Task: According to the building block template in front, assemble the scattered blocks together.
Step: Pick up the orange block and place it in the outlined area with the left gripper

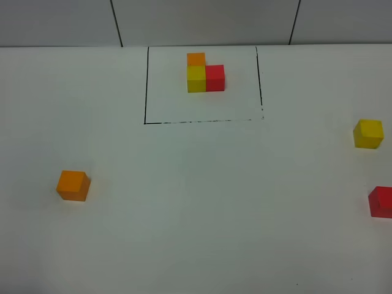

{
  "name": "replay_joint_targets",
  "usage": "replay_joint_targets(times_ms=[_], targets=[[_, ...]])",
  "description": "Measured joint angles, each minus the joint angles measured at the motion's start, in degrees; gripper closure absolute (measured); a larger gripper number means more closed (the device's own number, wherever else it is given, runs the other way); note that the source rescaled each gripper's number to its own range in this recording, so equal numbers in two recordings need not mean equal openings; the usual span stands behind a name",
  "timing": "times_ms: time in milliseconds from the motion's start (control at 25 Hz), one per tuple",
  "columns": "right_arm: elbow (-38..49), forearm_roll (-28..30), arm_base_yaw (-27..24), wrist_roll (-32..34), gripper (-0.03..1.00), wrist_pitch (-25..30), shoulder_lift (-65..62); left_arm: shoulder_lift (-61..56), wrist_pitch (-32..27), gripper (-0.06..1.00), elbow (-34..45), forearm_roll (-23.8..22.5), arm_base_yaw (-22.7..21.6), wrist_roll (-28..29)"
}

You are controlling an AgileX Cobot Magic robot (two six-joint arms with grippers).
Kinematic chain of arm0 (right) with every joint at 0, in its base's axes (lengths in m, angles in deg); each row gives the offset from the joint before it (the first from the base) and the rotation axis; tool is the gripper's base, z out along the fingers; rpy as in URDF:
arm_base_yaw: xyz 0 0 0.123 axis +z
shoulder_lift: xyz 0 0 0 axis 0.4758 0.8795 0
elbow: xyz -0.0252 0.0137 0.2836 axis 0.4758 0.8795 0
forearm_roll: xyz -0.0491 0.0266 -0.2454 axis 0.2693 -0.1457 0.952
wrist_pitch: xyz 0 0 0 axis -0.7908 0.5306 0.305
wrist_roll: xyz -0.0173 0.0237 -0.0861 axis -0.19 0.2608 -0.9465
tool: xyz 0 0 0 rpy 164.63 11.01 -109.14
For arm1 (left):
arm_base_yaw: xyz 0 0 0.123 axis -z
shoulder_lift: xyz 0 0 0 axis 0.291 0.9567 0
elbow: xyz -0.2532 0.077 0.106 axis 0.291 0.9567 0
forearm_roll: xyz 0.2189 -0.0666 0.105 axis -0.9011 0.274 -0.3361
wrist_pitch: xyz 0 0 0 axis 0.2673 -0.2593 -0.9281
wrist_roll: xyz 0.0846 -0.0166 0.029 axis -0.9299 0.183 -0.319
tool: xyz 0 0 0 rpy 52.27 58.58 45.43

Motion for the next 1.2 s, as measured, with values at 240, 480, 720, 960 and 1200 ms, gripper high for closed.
replay_joint_targets(times_ms=[240, 480, 720, 960, 1200], targets=[[0.0, 0.0, 0.0, 0.0, 0.11, 0.0, 0.0, 0.0, 0.0, 0.24, 0.0, 0.0, 0.0, 0.0], [0.0, -0.04, 0.0, 0.0, 0.12, 0.0, 0.0, 0.0, 0.0, 0.24, 0.0, 0.0, 0.0, 0.0], [0.0, -0.04, 0.0, 0.0, 0.14, 0.0, 0.0, 0.0, 0.0, 0.24, 0.0, 0.0, 0.0, 0.0], [0.0, -0.04, 0.0, 0.0, 0.14, 0.0, 0.0, 0.0, 0.0, 0.24, 0.0, 0.0, 0.0, 0.0], [0.0, -0.04, 0.0, 0.0, 0.15, 0.0, 0.0, 0.0, 0.0, 0.24, 0.0, 0.0, 0.0, 0.0]])
